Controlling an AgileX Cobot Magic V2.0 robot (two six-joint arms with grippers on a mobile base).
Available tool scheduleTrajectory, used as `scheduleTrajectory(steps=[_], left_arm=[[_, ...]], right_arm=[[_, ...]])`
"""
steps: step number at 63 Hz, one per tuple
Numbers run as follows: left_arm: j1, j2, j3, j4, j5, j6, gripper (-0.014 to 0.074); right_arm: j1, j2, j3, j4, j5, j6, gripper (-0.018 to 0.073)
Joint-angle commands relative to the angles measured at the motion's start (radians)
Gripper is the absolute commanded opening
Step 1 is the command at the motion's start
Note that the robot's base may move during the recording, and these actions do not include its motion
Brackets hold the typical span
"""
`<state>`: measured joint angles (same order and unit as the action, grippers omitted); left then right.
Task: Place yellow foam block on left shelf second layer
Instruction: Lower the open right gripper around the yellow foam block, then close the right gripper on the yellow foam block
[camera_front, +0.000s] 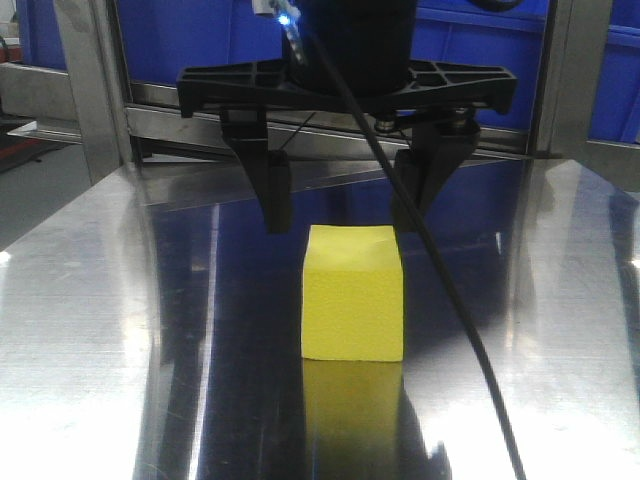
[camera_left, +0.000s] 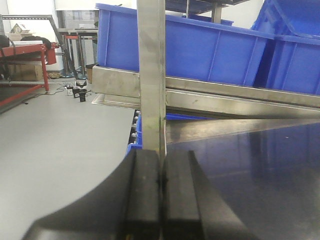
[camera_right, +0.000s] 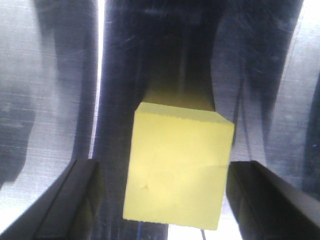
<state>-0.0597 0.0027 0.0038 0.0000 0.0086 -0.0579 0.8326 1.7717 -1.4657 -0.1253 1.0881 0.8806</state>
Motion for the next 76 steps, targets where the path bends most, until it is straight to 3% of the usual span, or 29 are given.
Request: scheduleTrajectory(steps=[1, 76], left_arm=[[-0.005, 0.013, 0.027, -0.006, -0.083, -0.003, 0.0124], [-0.005, 0.013, 0.027, 0.000, -0.083, -0.003, 0.0124]], right_arm=[[-0.001, -0.048, -0.035, -0.019, -0.004, 0.014, 0.0599], [-0.002, -0.015, -0.014, -0.057, -0.021, 0.067, 0.0599]])
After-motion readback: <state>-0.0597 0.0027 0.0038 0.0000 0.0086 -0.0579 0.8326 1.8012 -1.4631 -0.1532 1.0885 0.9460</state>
